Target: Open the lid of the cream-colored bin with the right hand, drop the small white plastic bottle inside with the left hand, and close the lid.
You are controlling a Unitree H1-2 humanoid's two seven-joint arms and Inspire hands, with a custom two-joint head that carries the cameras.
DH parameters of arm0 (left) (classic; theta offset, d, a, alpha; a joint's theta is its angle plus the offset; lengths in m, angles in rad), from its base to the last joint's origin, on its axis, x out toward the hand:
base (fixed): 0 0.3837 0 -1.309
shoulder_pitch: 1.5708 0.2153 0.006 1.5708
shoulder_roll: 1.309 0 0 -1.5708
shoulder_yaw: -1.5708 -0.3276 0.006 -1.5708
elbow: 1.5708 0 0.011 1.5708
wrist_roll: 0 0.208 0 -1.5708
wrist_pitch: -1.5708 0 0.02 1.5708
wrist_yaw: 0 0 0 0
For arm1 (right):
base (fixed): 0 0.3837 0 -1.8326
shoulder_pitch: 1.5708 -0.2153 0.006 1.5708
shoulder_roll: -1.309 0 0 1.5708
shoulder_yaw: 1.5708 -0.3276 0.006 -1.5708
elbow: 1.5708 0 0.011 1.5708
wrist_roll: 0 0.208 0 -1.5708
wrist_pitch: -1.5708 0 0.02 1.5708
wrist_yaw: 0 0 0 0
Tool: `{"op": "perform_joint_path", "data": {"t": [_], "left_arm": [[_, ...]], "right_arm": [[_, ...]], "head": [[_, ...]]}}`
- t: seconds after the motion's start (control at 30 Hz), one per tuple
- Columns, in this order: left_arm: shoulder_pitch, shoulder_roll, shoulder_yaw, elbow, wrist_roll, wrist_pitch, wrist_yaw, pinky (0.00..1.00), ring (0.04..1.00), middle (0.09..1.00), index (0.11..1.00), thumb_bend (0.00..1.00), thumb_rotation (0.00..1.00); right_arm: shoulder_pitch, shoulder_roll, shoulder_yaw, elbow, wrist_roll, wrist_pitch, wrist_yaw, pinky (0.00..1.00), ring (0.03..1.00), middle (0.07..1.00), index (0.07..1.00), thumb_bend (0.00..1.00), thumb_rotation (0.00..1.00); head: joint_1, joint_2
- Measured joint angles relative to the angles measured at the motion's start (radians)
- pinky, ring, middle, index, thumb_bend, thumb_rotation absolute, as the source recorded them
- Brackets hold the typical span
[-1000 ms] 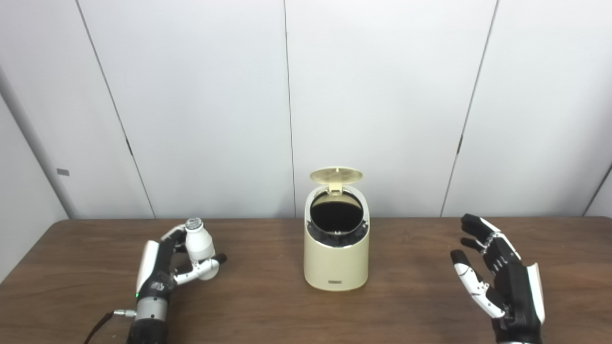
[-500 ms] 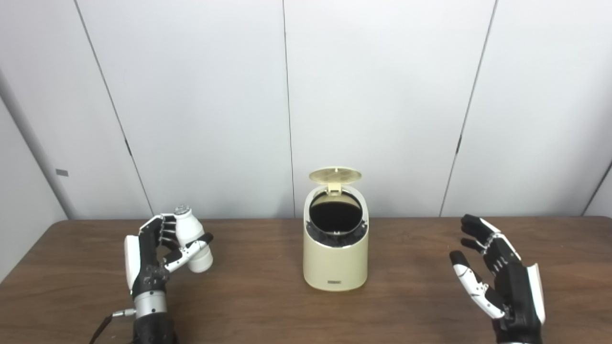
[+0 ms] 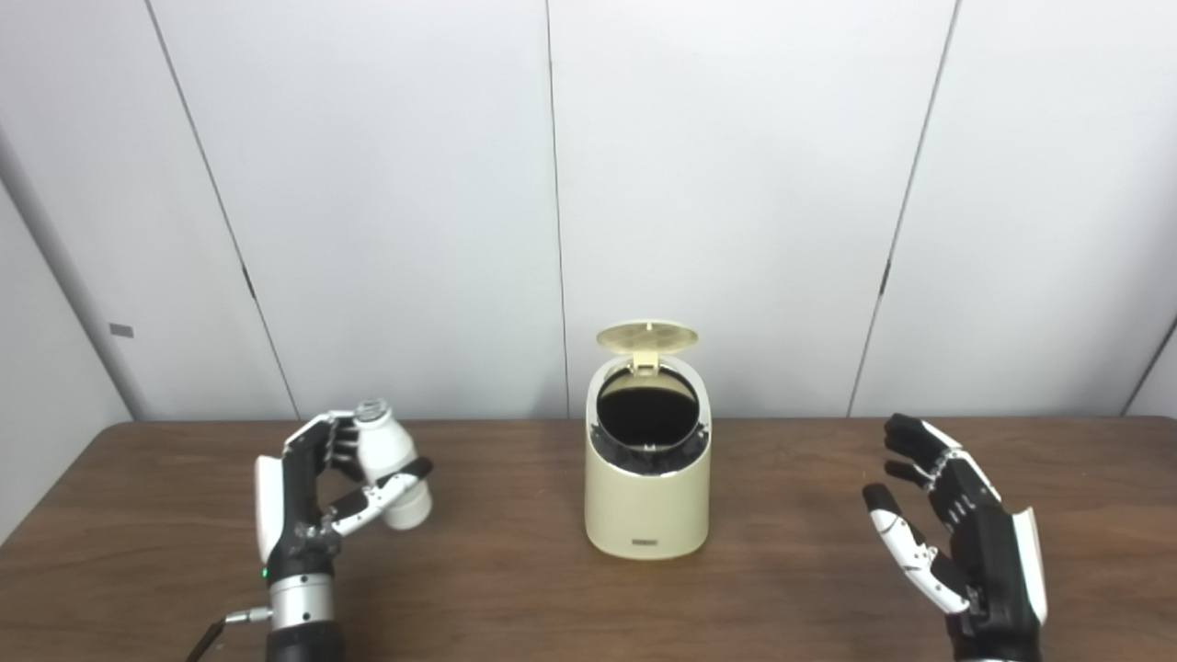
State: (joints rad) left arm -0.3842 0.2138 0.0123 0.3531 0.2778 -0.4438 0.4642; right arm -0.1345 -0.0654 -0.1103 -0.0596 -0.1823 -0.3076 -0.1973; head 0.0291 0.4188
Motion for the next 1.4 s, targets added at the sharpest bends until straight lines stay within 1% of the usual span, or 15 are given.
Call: {"op": "perform_joint_path", "data": {"t": [0.2, 0.3, 0.37, 0.47, 0.57, 0.67, 0.73, 0.83, 0.93, 1.07, 1.13, 1.23, 1.3, 1.4], "left_arm": [[0.001, -0.025, -0.017, -0.142, -0.039, -0.001, -0.059, 0.38, 0.453, 0.499, 0.469, 0.5, 0.0], [0.001, -0.039, -0.04, -0.199, -0.034, -0.002, -0.087, 0.39, 0.462, 0.497, 0.465, 0.5, 0.0], [0.002, -0.047, -0.045, -0.235, -0.023, -0.002, -0.098, 0.41, 0.466, 0.496, 0.464, 0.5, 0.0], [0.007, -0.055, -0.049, -0.3, 0.031, -0.002, -0.104, 0.42, 0.467, 0.497, 0.465, 0.5, 0.0], [0.011, -0.062, -0.055, -0.351, 0.119, -0.002, -0.101, 0.41, 0.472, 0.491, 0.46, 0.5, 0.0], [0.012, -0.066, -0.079, -0.386, 0.198, -0.002, -0.09, 0.41, 0.489, 0.488, 0.456, 0.5, 0.0], [0.011, -0.067, -0.104, -0.403, 0.227, -0.003, -0.086, 0.41, 0.495, 0.486, 0.457, 0.5, 0.0], [0.001, -0.061, -0.156, -0.414, 0.225, -0.003, -0.088, 0.41, 0.503, 0.489, 0.452, 0.5, 0.0], [-0.021, -0.031, -0.219, -0.423, 0.208, -0.004, -0.088, 0.42, 0.517, 0.494, 0.437, 0.5, 0.0], [-0.051, -0.007, -0.269, -0.422, 0.192, -0.004, -0.071, 0.42, 0.52, 0.499, 0.428, 0.5, 0.0], [-0.056, -0.001, -0.299, -0.421, 0.191, -0.005, -0.052, 0.43, 0.52, 0.499, 0.427, 0.5, 0.0], [-0.067, 0.011, -0.36, -0.408, 0.198, -0.005, 0.0, 0.43, 0.514, 0.494, 0.436, 0.5, 0.0], [-0.088, 0.023, -0.411, -0.374, 0.212, -0.006, 0.044, 0.43, 0.513, 0.49, 0.441, 0.5, 0.0], [-0.126, 0.042, -0.47, -0.338, 0.227, -0.007, 0.102, 0.43, 0.509, 0.49, 0.446, 0.5, 0.0]], "right_arm": [[-0.002, 0.0, -0.001, 0.02, -0.002, -0.002, -0.004, 0.7, 0.784, 0.78, 0.759, 0.21, 0.35], [-0.005, 0.006, -0.001, 0.019, 0.001, -0.002, -0.007, 0.71, 0.786, 0.779, 0.757, 0.2, 0.36], [-0.006, 0.011, -0.001, 0.017, 0.0, -0.002, -0.01, 0.71, 0.783, 0.778, 0.756, 0.19, 0.36], [-0.006, 0.013, -0.001, 0.016, -0.002, -0.002, -0.011, 0.71, 0.781, 0.776, 0.756, 0.2, 0.36], [-0.009, 0.014, -0.001, 0.015, -0.003, -0.001, -0.011, 0.72, 0.788, 0.78, 0.761, 0.2, 0.38], [-0.01, 0.013, -0.001, 0.015, -0.005, -0.001, -0.011, 0.71, 0.787, 0.779, 0.759, 0.2, 0.39], [-0.01, 0.013, -0.001, 0.015, -0.006, -0.001, -0.012, 0.71, 0.785, 0.778, 0.756, 0.21, 0.39], [-0.011, 0.013, -0.001, 0.016, -0.006, -0.001, -0.016, 0.71, 0.786, 0.781, 0.755, 0.21, 0.38], [-0.013, 0.014, 0.0, 0.016, -0.006, -0.002, -0.017, 0.71, 0.787, 0.781, 0.756, 0.21, 0.37], [-0.014, 0.014, 0.001, 0.019, -0.007, -0.004, -0.019, 0.71, 0.787, 0.78, 0.755, 0.21, 0.36], [-0.016, 0.016, 0.001, 0.024, -0.007, -0.006, -0.02, 0.72, 0.79, 0.782, 0.756, 0.2, 0.36], [-0.017, 0.016, 0.001, 0.03, -0.008, -0.012, -0.021, 0.72, 0.793, 0.786, 0.757, 0.2, 0.36], [-0.018, 0.015, 0.002, 0.032, -0.007, -0.016, -0.021, 0.72, 0.797, 0.79, 0.758, 0.21, 0.38], [-0.019, 0.015, 0.002, 0.036, -0.001, -0.023, -0.021, 0.72, 0.796, 0.789, 0.757, 0.22, 0.38]], "head": [[-0.002, -0.005], [-0.006, -0.006], [-0.006, -0.006], [-0.006, -0.006], [-0.005, -0.008], [-0.005, -0.011], [-0.005, -0.011], [-0.008, -0.015], [-0.011, -0.015], [-0.024, -0.02], [-0.028, -0.02], [-0.029, -0.018], [-0.032, -0.02], [-0.035, -0.021]]}}
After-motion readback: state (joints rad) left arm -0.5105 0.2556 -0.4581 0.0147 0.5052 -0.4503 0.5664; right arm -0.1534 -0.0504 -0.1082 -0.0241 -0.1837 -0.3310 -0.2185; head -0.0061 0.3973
